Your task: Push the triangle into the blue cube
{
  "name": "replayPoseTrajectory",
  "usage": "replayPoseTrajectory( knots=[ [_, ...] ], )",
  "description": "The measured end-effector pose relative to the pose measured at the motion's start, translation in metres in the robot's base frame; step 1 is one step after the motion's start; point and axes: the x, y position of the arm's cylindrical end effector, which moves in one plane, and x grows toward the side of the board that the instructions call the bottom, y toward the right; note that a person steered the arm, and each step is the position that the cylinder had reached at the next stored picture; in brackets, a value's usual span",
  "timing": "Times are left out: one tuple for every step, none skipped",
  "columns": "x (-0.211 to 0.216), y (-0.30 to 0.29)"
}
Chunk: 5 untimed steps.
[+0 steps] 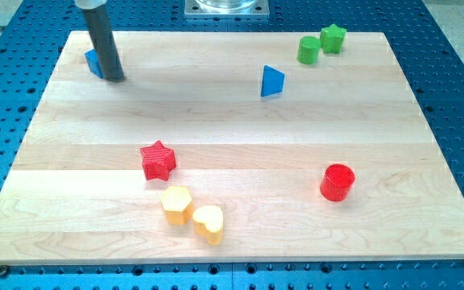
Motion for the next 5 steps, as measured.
replayPoseTrajectory(
  knots=[
    [0.014,0.004],
    [-0.016,-0.035],
    [0.018,0.033],
    [0.086,0.155],
    [0.105,0.269]
  ],
)
